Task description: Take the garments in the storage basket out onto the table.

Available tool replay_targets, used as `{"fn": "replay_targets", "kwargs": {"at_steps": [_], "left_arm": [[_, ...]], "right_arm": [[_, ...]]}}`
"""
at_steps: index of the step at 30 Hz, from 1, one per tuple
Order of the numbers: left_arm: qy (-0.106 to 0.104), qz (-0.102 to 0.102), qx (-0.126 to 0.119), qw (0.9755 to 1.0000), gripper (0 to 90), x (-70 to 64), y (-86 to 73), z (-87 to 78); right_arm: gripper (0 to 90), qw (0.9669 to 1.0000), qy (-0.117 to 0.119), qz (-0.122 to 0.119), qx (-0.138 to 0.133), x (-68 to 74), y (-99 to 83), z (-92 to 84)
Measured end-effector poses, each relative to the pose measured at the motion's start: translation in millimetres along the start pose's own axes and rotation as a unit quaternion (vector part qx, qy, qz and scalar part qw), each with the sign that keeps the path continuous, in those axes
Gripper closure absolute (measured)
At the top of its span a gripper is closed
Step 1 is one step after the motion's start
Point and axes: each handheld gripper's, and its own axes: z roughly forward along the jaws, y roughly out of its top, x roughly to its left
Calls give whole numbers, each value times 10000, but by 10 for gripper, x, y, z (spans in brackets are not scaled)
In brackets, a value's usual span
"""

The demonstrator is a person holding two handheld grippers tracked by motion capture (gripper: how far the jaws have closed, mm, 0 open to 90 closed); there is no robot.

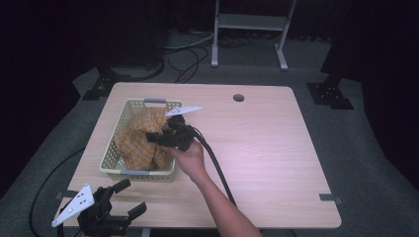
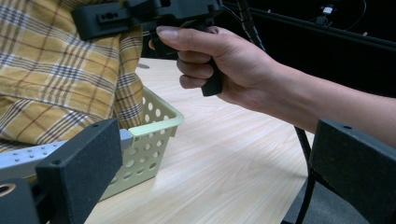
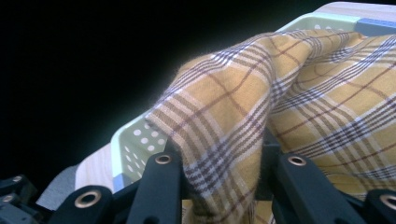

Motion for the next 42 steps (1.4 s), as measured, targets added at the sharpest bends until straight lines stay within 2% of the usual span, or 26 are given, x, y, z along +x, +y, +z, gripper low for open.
{"fn": "replay_targets", "kwargs": {"at_steps": [8,16,24,36,42], "left_arm": [[7,14,22,10000,27,-2,-3,7],[7,32,32,10000,27,-4,-4,9],[15,58,55,10000,26,-11,-3,11],[13,43,36,10000,26,-18,-2,10],[7,64,60,10000,26,-22,-4,20]], "right_arm": [[710,9993,64,232,-302,14,23,-126],[710,9967,257,479,-611,9,35,-241],[709,9961,252,423,-731,57,77,-350],[708,9932,390,468,-994,152,142,-527],[708,9902,516,565,-1164,192,167,-606]]}}
